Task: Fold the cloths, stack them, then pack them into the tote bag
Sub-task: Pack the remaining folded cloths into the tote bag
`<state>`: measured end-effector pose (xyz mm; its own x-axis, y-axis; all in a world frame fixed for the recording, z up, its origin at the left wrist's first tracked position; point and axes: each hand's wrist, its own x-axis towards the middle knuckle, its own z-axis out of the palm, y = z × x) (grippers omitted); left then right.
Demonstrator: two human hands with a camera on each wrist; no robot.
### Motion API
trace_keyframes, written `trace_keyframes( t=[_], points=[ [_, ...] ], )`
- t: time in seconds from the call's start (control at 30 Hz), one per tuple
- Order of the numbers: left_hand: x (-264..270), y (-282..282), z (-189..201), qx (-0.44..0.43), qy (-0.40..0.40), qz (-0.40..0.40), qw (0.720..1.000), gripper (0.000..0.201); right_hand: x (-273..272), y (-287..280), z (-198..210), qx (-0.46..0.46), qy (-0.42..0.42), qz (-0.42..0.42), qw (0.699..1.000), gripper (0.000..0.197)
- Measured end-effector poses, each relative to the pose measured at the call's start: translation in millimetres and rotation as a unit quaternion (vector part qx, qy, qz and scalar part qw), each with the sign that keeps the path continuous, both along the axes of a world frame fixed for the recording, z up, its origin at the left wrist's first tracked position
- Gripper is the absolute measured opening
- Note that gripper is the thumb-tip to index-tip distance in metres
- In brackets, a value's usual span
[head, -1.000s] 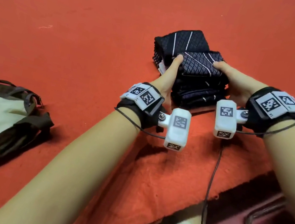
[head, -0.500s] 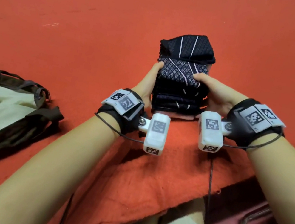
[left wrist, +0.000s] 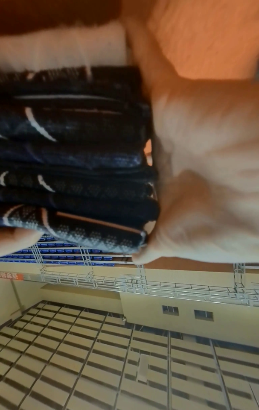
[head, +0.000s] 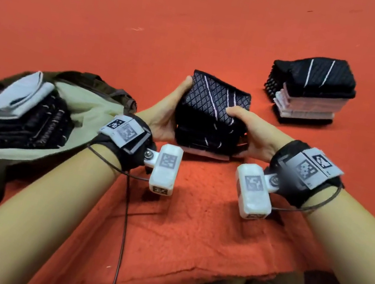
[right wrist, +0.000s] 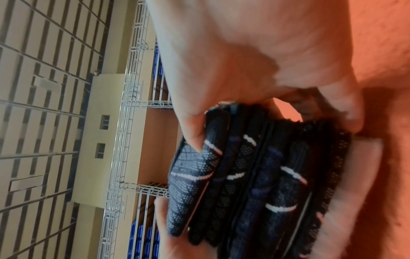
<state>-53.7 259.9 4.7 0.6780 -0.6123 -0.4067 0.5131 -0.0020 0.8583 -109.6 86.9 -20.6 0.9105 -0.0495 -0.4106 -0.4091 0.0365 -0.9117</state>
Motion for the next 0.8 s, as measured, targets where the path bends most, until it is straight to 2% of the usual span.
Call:
trace_keyframes(
  t=[0.13, 0.23, 0.27, 0.33, 0.4, 0.43, 0.5, 0.57, 0.6, 0.67, 0.73, 0.8],
  points=[
    [-2, 14, -5, 0.004, 0.000, -0.024, 1.000, 0.067, -1, 10, -3, 0.028, 0.010, 0.016, 0.999, 0.023],
    [0, 17, -6, 0.062, -0.002, 0.001, 0.998, 0.049, -4, 17, -1, 0.028, 0.015, 0.012, 0.999, 0.022],
    [-1, 17, -7, 0.081, -0.008, 0.009, 0.997, 0.045, -5, 19, 2, 0.004, 0.016, 0.007, 1.000, 0.022],
    [-2, 17, -8, 0.100, -0.026, 0.029, 0.994, 0.036, -3, 17, 6, -0.104, -0.004, -0.007, 0.995, 0.032],
    [-3, 17, -9, 0.122, -0.050, 0.044, 0.990, 0.035, 2, 8, 16, -0.230, -0.069, -0.039, 0.970, 0.057],
    [-1, 18, -9, 0.138, -0.071, 0.043, 0.987, 0.036, 3, 4, 23, -0.265, -0.111, -0.041, 0.957, 0.065],
    [-1, 19, -2, 0.159, -0.115, 0.018, 0.980, 0.030, 3, 2, 43, -0.295, -0.174, 0.004, 0.939, 0.070],
    [-5, 21, 12, 0.159, -0.154, -0.023, 0.975, 0.022, 4, 4, 57, -0.339, -0.182, 0.097, 0.918, 0.072],
    [-5, 23, 19, 0.149, -0.176, -0.042, 0.972, 0.020, 3, 7, 60, -0.332, -0.175, 0.160, 0.913, 0.071],
    [-3, 29, 30, 0.132, -0.222, -0.079, 0.963, 0.026, 3, 10, 57, -0.252, -0.147, 0.271, 0.917, 0.069],
    [-1, 35, 34, 0.141, -0.251, -0.104, 0.952, 0.053, 2, 12, 46, -0.160, -0.117, 0.309, 0.930, 0.082],
    [-3, 38, 33, 0.164, -0.248, -0.096, 0.950, 0.080, 0, 15, 30, -0.077, -0.088, 0.328, 0.937, 0.086]
  ],
)
